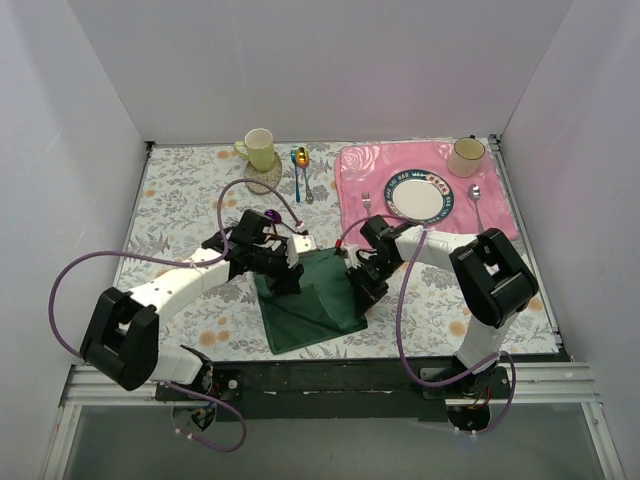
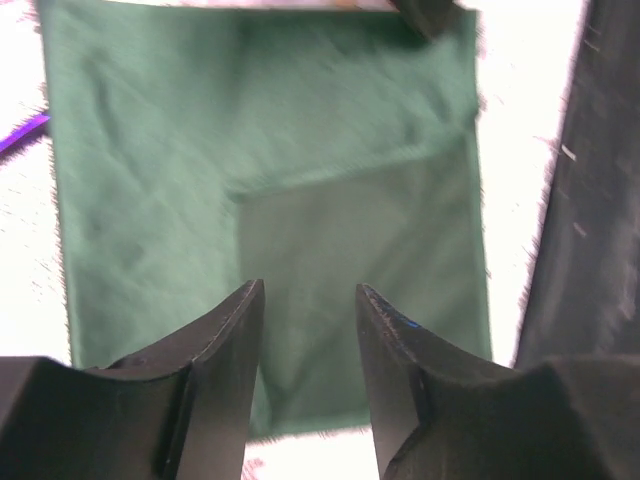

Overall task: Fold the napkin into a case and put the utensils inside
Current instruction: Fold the square-folded napkin at the center of the board.

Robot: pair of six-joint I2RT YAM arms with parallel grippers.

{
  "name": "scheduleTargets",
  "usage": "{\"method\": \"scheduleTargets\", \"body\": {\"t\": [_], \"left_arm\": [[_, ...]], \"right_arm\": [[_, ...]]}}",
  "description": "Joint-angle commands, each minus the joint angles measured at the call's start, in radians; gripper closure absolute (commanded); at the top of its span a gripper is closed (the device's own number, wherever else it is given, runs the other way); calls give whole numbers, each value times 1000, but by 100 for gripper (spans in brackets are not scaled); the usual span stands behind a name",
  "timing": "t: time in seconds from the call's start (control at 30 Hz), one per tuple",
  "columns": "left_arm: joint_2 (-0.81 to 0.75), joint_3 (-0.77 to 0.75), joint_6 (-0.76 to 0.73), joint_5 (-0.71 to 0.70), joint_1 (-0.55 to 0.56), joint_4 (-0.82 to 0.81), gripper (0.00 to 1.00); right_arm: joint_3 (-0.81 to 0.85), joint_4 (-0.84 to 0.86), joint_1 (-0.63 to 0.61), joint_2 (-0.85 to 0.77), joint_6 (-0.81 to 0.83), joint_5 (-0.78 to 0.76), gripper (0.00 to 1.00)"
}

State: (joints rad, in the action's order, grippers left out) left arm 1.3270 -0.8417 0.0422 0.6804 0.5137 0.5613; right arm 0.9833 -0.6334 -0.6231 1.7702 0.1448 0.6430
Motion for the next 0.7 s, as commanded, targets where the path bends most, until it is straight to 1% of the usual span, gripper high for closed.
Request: {"method": "scheduleTargets", "body": {"t": [0.0,0.17,0.3,0.43,0.5,0.57,0.67], "left_arm": [[64,6,137,-113,37,-239,60],[130,10,85,-162,81,-287,60],[170,19,47,-180,91,-323,59],[178,50,-5,-168,98,-365,59],[167,88,-39,-153,98,-409,59],[166,107,-96,-130,100,-434,59],[175,125,-128,-120,101,-454,59]], "right_arm": [[66,-26,-3,-46,-14,38,87],[49,-28,-3,-68,-13,40,87],[11,-3,-4,-49,-10,21,88],[-17,27,-3,-17,-11,14,89],[-17,26,-3,9,-10,30,93],[-17,26,-3,24,-7,41,93],[-12,28,-3,37,-4,47,94]]}}
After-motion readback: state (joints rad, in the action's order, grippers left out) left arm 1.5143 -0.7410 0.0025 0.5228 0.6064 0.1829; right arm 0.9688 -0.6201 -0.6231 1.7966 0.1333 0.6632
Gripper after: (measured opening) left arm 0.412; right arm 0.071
